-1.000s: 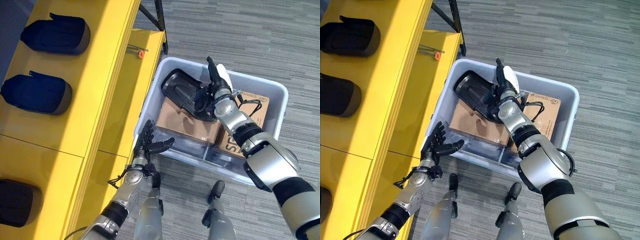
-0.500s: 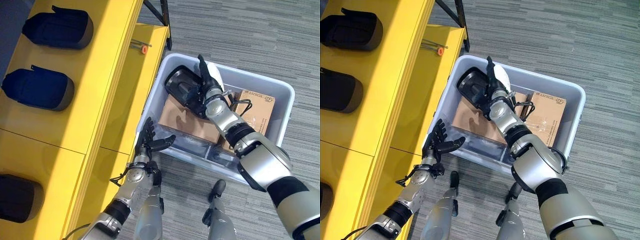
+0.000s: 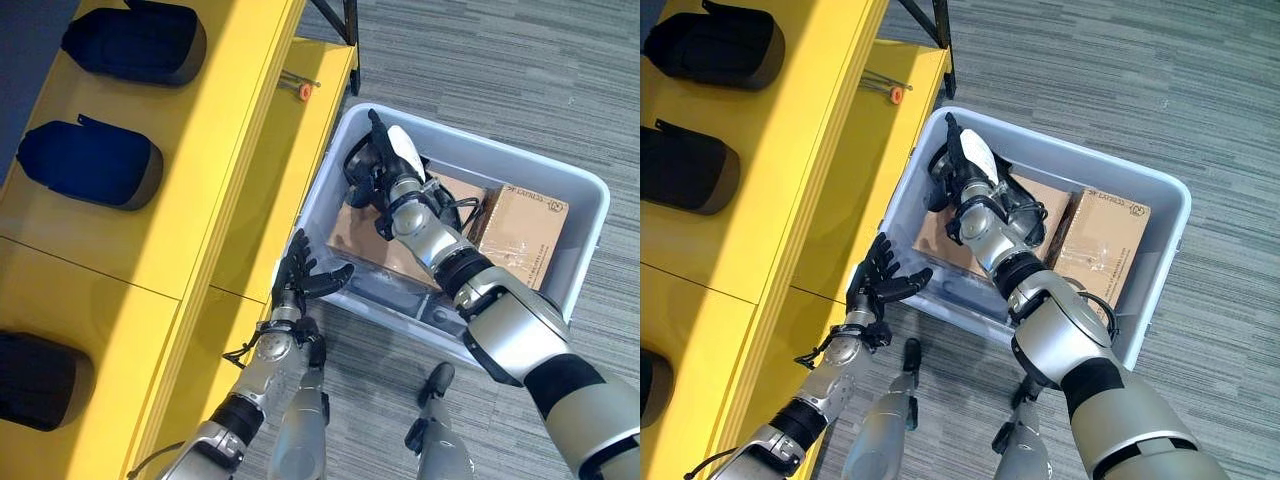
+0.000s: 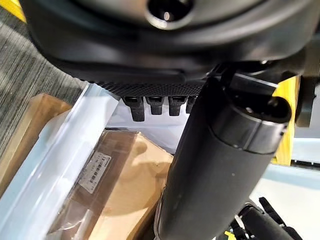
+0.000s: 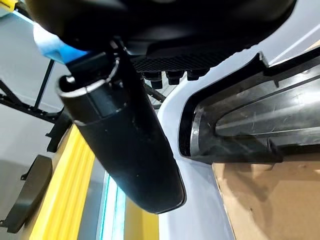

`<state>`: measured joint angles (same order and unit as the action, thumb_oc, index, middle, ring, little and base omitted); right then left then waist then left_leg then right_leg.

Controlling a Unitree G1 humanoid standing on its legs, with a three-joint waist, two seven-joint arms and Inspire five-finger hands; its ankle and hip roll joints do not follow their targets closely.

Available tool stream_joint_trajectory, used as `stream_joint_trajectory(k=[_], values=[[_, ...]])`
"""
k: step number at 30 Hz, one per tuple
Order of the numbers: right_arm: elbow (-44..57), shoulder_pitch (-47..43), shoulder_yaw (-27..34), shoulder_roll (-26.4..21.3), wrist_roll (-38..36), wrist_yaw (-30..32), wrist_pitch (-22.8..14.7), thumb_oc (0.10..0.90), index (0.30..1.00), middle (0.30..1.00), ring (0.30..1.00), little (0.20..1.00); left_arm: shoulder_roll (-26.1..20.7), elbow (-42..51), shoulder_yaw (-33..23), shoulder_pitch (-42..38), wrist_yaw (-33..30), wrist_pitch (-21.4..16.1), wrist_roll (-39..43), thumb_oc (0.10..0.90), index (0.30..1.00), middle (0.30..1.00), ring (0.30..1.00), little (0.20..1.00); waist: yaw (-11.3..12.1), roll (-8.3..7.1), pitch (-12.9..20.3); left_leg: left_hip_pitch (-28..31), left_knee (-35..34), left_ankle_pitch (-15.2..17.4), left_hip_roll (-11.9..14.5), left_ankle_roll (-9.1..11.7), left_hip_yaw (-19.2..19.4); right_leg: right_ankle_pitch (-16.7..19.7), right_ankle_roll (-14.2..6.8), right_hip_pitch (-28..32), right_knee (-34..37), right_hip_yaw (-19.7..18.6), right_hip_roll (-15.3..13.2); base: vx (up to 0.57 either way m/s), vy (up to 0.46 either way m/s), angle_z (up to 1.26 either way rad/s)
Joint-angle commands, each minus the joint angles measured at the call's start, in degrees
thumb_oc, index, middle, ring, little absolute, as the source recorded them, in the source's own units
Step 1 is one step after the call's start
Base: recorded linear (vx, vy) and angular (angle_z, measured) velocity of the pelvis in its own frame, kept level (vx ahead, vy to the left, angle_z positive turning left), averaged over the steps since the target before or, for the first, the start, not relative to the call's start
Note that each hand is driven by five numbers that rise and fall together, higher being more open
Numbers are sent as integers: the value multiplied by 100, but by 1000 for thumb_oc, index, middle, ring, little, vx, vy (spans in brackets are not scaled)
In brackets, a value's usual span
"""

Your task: Move parts from the plastic box to the shelf.

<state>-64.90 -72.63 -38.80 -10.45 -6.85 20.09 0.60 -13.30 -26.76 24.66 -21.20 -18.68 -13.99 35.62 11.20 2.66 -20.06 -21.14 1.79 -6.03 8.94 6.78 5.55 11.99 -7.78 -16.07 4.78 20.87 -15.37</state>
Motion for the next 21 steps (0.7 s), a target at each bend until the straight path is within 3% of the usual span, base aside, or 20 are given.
stream_joint_trajectory(k=[1, 11, 21], values=[[617, -1171, -137, -9, 251, 309, -387, 900, 1000, 1000, 1000, 1000, -323, 437, 225, -109, -253, -409, -46, 900, 1000, 1000, 1000, 1000, 165, -385, -95, 92, 316, -87, 34, 142, 30, -549, -436, 730, -1189, -321, -599, 1, 11, 8], [134, -1203, -115, 45, 310, 352, -354, 900, 1000, 1000, 1000, 1000, -322, 459, 308, -126, -284, -387, -48, 900, 1000, 1000, 1000, 1000, 185, -322, -179, 47, 273, -104, 25, 147, 39, -605, -424, 669, -1193, -322, -599, 0, 2, 1], [-247, -1398, -203, -354, 381, 425, -370, 900, 1000, 1000, 1000, 1000, -357, 553, 486, -207, -271, -439, -91, 900, 1000, 1000, 1000, 1000, 244, -105, -344, -179, 189, -229, 1, 200, 44, -579, -457, 465, -1099, -337, -580, 0, 0, 0]])
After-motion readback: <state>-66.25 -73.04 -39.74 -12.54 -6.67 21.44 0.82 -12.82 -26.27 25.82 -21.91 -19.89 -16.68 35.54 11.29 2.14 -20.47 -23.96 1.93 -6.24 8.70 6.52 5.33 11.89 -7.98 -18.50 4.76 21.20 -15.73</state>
